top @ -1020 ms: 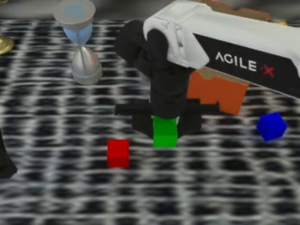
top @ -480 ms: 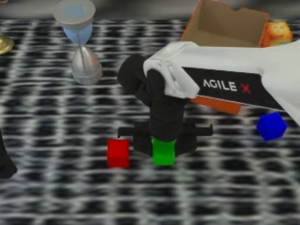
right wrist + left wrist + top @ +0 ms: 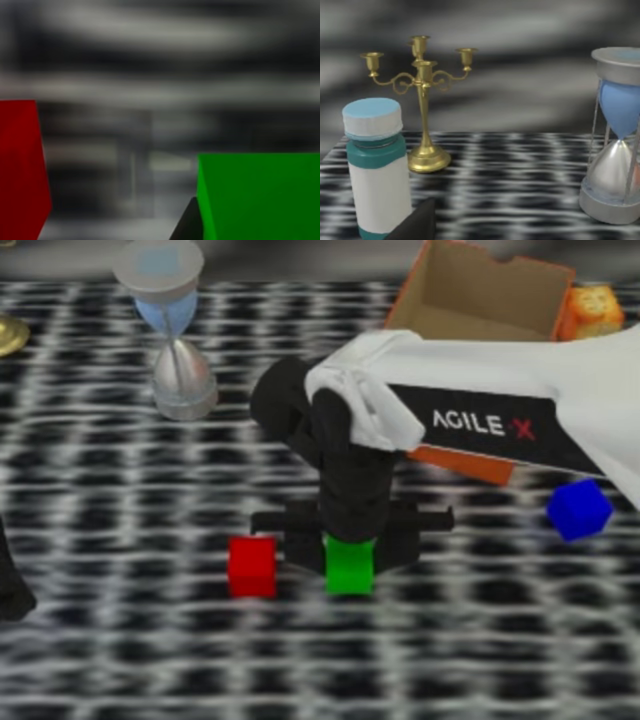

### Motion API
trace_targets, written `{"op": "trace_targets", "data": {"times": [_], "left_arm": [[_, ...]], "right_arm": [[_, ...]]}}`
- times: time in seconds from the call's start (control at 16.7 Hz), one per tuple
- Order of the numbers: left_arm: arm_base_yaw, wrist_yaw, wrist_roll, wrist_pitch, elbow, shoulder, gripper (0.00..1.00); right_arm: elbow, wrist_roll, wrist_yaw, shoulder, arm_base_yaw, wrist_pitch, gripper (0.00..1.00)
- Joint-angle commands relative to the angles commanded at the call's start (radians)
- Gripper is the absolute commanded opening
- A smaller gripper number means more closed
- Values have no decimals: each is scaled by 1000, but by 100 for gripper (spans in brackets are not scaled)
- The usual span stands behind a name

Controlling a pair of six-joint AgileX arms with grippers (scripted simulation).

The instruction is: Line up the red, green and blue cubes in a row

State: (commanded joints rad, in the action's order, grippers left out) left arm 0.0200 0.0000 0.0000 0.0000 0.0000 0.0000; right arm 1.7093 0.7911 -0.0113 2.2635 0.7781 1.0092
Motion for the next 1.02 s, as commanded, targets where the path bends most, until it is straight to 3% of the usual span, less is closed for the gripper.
{"op": "trace_targets", "data": {"times": [0.48, 1.02], "left_arm": [[0, 0, 0, 0, 0, 0, 100], [0, 0, 0, 0, 0, 0, 100]], "right_arm": [[0, 0, 0, 0, 0, 0, 98], [0, 0, 0, -1, -2, 0, 100]]}}
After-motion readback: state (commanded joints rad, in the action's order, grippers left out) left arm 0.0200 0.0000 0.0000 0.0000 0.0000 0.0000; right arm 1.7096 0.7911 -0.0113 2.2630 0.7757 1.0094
